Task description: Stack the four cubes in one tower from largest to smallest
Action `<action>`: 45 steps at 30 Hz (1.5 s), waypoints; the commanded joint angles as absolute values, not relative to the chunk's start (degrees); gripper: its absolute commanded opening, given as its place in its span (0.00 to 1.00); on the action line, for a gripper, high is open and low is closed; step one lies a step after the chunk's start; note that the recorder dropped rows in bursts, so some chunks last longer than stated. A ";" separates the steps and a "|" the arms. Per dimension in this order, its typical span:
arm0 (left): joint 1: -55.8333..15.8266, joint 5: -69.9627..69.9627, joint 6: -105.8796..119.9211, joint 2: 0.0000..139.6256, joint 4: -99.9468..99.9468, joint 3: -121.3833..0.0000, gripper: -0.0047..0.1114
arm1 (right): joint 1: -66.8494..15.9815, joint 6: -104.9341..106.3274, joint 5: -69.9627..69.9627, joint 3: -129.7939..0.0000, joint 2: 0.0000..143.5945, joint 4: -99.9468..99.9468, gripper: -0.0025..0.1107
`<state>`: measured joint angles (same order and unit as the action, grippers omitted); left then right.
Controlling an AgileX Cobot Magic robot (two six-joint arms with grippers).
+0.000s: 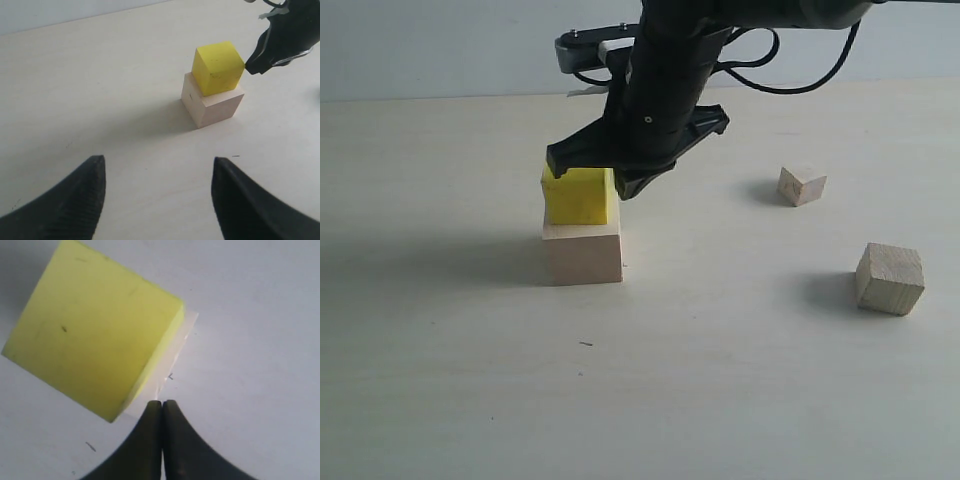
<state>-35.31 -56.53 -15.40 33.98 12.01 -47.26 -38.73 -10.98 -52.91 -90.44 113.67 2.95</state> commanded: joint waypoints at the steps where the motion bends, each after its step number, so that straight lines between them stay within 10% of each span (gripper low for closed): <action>1: -35.24 -55.94 -15.37 34.03 11.76 -47.12 0.56 | -38.65 -13.28 -52.96 -90.10 113.40 -1.24 0.02; 45: -35.24 -56.87 -15.37 34.03 11.66 -47.12 0.56 | -38.65 -16.88 -45.78 -90.21 114.79 -7.03 0.02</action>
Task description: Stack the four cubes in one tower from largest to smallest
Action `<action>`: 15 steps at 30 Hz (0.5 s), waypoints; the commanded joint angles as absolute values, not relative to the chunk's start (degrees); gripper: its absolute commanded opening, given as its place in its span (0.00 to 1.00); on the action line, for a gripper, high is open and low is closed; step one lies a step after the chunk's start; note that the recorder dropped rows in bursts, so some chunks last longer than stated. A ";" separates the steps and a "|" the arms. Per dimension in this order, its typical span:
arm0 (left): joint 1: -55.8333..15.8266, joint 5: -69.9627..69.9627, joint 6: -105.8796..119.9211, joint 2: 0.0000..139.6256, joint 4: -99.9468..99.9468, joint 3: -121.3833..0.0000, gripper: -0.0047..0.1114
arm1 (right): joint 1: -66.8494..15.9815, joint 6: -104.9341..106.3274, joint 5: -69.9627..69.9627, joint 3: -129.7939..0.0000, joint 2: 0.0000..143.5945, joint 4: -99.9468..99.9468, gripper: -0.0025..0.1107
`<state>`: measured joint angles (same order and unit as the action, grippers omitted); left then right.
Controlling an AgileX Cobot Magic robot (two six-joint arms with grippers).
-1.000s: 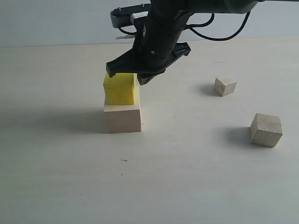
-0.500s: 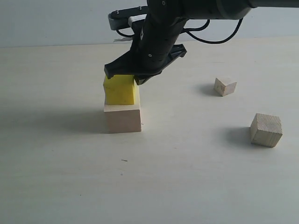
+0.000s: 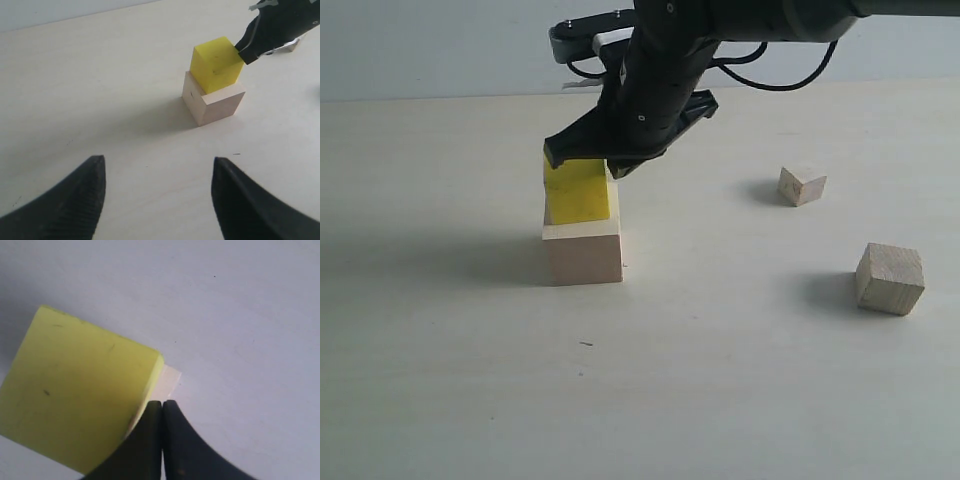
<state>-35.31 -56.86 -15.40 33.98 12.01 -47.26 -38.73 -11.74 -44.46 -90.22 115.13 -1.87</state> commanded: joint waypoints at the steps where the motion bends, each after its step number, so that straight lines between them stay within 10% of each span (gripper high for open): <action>1: -35.24 -56.87 -15.37 34.03 11.66 -47.12 0.56 | -38.54 -18.25 -46.19 -90.21 114.61 -8.28 0.02; 15: -35.24 -55.08 -15.37 34.13 11.55 -47.12 0.56 | -24.39 -18.83 -53.25 -90.21 106.65 -10.97 0.02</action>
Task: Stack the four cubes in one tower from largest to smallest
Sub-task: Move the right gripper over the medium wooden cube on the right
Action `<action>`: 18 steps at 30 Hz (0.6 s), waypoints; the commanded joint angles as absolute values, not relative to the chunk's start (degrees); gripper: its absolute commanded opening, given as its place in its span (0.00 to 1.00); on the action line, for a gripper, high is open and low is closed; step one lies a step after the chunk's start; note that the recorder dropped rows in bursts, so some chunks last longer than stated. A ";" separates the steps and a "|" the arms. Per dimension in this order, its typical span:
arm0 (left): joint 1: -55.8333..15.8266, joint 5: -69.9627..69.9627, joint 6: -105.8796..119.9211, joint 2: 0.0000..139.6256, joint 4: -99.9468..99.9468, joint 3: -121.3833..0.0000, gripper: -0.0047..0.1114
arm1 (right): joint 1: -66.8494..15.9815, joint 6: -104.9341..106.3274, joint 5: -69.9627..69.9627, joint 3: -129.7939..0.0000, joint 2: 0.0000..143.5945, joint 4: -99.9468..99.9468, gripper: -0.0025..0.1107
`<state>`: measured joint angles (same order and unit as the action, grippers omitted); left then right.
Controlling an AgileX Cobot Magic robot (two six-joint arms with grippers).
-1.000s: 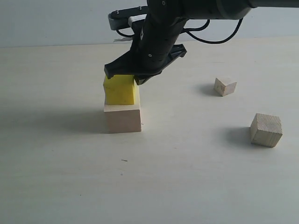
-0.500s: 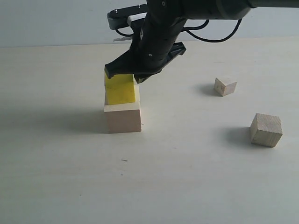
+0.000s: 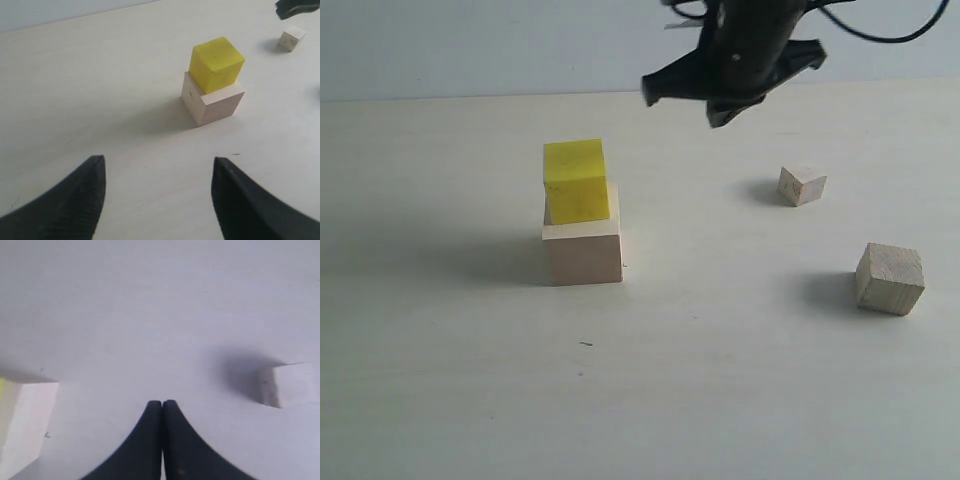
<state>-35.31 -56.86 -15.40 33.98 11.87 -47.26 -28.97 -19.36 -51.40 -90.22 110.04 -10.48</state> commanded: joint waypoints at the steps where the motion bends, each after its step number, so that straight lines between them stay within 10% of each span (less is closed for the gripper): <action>1: -35.24 -54.85 -15.37 34.28 11.55 -47.12 0.56 | -23.11 -17.71 -54.14 -90.21 106.05 -10.97 0.02; 18: -35.24 -50.19 -17.26 45.12 11.44 -47.12 0.56 | -14.25 -13.09 -51.60 -72.11 91.53 -6.70 0.02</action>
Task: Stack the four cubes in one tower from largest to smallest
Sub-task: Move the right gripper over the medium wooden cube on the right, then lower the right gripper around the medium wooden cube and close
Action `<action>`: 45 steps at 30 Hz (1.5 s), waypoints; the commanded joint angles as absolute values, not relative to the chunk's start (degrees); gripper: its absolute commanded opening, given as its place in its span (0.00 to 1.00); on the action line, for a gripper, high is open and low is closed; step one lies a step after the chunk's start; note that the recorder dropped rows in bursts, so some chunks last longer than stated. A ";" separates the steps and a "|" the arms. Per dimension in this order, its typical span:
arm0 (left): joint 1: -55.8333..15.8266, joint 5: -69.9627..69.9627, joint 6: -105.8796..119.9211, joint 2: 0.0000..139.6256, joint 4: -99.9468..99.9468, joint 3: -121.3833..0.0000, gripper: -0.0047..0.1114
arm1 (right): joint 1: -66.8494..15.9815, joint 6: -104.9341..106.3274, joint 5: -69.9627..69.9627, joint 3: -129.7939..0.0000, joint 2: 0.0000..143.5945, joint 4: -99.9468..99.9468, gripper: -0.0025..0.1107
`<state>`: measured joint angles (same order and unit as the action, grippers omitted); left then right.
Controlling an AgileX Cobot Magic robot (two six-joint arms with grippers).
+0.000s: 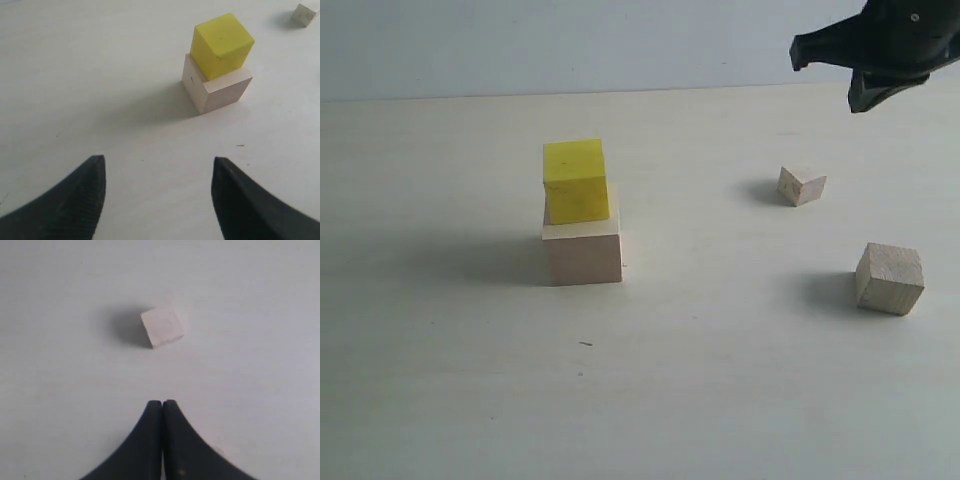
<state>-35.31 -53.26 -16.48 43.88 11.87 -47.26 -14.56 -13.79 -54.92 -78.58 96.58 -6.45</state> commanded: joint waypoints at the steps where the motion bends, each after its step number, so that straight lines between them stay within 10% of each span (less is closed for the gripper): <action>1: -35.24 -49.71 -17.26 45.45 11.44 -47.12 0.56 | -14.25 -13.09 -51.15 -70.13 90.22 -6.70 0.02; 16: -35.24 -49.16 -17.14 48.39 11.44 -47.12 0.56 | -14.25 -17.96 -57.35 -59.42 80.87 -11.80 0.05; 30: -35.24 -48.73 -17.57 48.48 11.44 -47.12 0.56 | -14.25 -28.11 -58.16 -59.42 88.20 -10.87 0.65; 45: -35.24 -50.80 -18.00 48.48 10.48 -47.12 0.56 | -13.60 -36.22 -53.61 -59.42 95.68 -12.76 0.64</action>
<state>-35.31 -50.78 -17.54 48.24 11.35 -47.26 -14.42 -35.87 -56.17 -59.63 95.02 -12.09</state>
